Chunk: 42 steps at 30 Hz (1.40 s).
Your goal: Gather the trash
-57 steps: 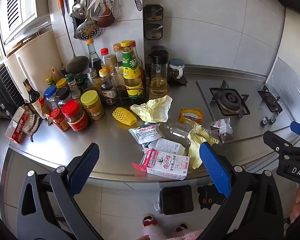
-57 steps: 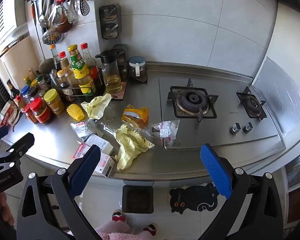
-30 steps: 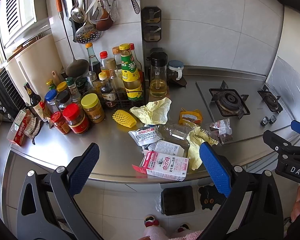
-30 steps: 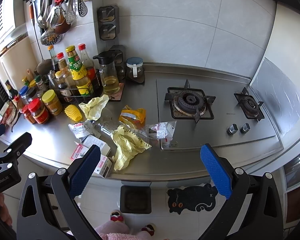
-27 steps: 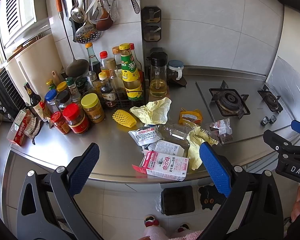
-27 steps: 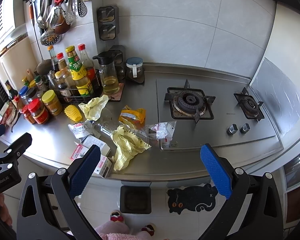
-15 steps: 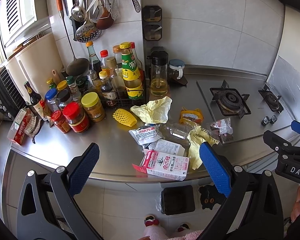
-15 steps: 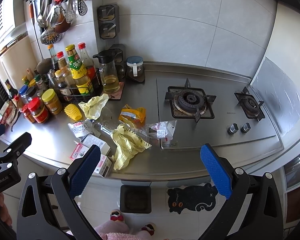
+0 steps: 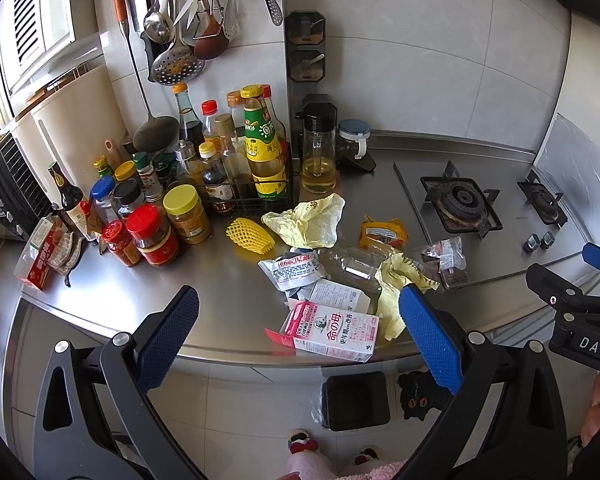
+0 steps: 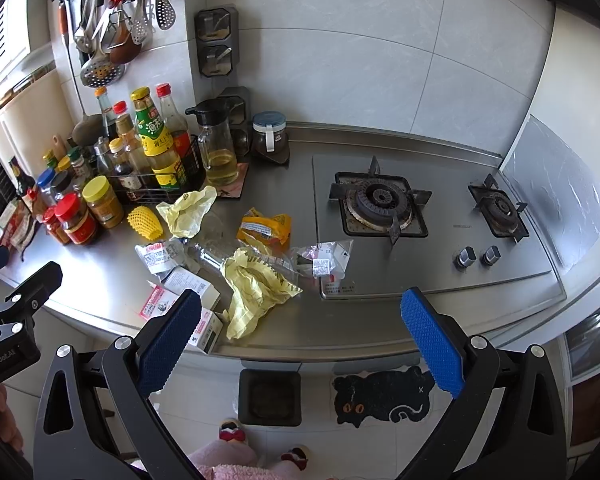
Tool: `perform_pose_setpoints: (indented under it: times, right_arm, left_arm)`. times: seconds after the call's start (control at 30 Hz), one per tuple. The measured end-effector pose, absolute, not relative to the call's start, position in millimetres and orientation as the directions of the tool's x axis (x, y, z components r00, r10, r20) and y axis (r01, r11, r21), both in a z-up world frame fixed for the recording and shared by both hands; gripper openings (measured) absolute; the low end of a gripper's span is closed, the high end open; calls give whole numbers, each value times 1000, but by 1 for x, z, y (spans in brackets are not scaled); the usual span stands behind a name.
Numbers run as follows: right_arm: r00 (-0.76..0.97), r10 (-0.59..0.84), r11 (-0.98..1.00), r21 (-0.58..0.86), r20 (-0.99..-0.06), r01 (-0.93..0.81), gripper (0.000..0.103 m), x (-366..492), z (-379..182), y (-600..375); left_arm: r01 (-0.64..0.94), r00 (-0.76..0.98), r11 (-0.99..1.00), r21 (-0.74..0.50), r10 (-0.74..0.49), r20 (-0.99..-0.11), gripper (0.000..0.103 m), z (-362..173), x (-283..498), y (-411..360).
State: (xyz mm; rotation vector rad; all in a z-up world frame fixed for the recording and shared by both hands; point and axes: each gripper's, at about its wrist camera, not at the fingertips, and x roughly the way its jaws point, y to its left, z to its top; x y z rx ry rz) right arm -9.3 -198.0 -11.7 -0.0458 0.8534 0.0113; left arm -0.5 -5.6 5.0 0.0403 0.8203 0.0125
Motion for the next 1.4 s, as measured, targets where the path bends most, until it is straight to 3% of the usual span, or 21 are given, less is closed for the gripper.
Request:
perform_pose_setpoints:
  times: [1.4]
  right_arm:
    - [635,2,1000,-15,-773,-22,100,4,-30,-201]
  left_arm:
    - [-9,664,999,43,38,-747,95,-10,10,2]
